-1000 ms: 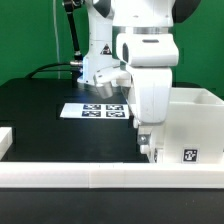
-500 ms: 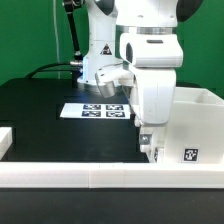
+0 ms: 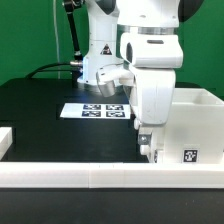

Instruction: Assemble drawer

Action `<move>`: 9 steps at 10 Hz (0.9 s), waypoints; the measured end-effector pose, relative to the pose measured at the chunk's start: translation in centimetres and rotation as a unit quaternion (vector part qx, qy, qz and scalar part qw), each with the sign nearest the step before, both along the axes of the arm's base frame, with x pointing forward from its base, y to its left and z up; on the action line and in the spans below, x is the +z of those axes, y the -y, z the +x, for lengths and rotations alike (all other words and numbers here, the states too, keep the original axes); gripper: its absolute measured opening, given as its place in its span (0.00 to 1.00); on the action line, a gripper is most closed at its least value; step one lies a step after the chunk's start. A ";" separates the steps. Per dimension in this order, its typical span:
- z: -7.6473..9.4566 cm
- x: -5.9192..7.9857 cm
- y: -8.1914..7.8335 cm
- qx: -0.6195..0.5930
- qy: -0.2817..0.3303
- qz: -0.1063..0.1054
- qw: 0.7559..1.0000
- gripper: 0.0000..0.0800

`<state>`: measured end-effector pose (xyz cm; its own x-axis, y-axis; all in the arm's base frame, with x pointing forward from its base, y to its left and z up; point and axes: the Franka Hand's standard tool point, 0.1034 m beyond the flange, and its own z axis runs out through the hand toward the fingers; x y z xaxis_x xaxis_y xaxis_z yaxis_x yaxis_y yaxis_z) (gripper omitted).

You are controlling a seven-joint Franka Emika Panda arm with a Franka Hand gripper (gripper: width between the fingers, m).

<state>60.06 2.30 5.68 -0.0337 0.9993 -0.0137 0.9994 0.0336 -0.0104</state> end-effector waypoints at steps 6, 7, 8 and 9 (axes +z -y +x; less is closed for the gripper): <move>-0.1 0.9 -1.9 -0.016 -0.026 -0.005 1.000 0.81; 0.1 1.1 -1.2 -0.002 -0.024 -0.006 1.000 0.81; 0.1 0.7 0.6 0.008 -0.027 -0.011 1.000 0.81; 0.1 0.8 2.5 0.018 -0.026 -0.016 0.999 0.81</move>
Offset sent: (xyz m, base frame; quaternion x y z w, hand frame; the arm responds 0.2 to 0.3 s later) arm 0.0089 0.0410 0.0005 0.0427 -0.0026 0.0125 0.9990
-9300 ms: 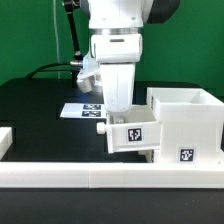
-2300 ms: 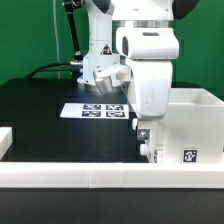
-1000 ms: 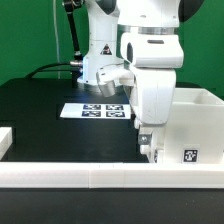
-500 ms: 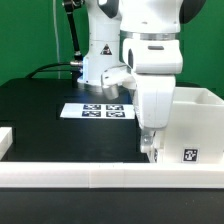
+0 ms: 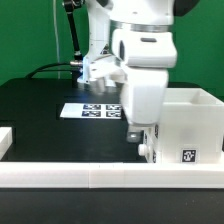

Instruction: Assemble drawer

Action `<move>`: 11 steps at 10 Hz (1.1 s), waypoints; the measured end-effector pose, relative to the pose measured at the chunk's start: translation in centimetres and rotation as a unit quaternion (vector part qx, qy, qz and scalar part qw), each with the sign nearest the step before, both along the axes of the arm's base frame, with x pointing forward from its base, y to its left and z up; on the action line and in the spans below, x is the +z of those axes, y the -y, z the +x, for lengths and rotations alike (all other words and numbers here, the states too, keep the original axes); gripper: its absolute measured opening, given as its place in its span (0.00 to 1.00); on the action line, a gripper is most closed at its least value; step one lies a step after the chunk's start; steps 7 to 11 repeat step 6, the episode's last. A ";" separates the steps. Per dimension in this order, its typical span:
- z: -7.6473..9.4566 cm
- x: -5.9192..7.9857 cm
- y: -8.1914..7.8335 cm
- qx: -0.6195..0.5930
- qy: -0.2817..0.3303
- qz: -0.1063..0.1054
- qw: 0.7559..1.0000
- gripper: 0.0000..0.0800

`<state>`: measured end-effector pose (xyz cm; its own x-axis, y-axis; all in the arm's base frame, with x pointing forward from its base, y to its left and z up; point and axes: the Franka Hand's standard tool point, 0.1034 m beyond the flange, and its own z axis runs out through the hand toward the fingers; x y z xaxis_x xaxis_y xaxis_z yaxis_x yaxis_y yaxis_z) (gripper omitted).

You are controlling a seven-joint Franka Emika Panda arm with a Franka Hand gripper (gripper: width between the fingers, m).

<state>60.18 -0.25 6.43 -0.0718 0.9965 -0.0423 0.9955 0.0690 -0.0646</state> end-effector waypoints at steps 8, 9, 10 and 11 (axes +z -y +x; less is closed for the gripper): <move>0.1 0.4 2.8 0.003 0.006 -0.006 1.000 0.81; 0.1 0.4 2.8 0.003 0.006 -0.006 1.000 0.81; 0.1 0.4 2.8 0.003 0.006 -0.006 1.000 0.81; 0.1 0.4 2.8 0.003 0.006 -0.006 1.000 0.81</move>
Offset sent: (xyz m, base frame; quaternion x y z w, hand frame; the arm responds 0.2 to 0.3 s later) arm 0.0000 0.0000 0.0000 0.0000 0.0000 0.0000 1.0000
